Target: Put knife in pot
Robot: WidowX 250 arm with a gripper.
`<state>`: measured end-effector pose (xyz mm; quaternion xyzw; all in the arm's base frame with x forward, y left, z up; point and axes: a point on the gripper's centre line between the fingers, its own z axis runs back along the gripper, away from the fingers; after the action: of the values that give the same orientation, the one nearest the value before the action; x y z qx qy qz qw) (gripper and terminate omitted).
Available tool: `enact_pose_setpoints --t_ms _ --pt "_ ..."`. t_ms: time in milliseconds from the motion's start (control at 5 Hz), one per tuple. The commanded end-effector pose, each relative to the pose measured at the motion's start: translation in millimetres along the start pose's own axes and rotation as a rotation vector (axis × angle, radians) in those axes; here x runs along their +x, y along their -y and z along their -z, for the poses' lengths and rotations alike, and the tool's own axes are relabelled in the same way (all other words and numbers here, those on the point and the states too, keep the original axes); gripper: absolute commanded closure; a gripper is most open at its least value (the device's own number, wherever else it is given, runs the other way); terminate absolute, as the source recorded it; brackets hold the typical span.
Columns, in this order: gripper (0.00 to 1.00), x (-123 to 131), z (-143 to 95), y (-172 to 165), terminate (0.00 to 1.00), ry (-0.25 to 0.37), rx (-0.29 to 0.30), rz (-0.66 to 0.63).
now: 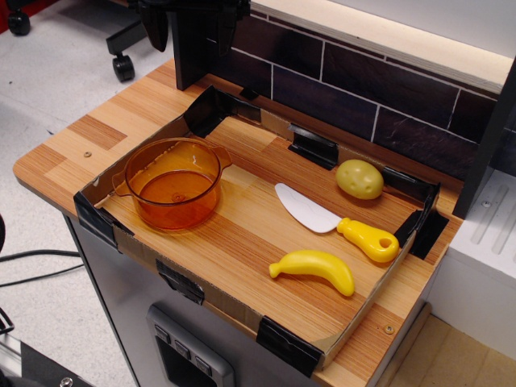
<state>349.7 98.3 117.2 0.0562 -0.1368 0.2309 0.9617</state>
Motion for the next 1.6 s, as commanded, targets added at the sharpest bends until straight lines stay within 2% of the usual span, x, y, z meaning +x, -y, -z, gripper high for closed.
enact_pose_setpoints --t_ms 0,200,400,600,800,1000,1200,1400 --pt "0.00 0 0 0 0.00 0.000 0.000 0.000" --pt "0.00 -18 -4 16 0.00 0.025 0.038 -0.150" --pt "0.00 -33 -10 38 0.00 0.068 0.115 -0.239" --pt "0.00 -45 -16 62 0.00 0.055 0.135 -0.457" --pt "0.00 -62 -24 83 0.00 0.036 0.093 -0.533" --pt "0.00 -74 -31 106 0.00 -0.017 0.023 -0.610" --pt "0.00 -86 -29 128 0.00 -0.071 -0.060 -0.615" --pt "0.00 -95 -20 146 0.00 -0.082 -0.099 -0.592"
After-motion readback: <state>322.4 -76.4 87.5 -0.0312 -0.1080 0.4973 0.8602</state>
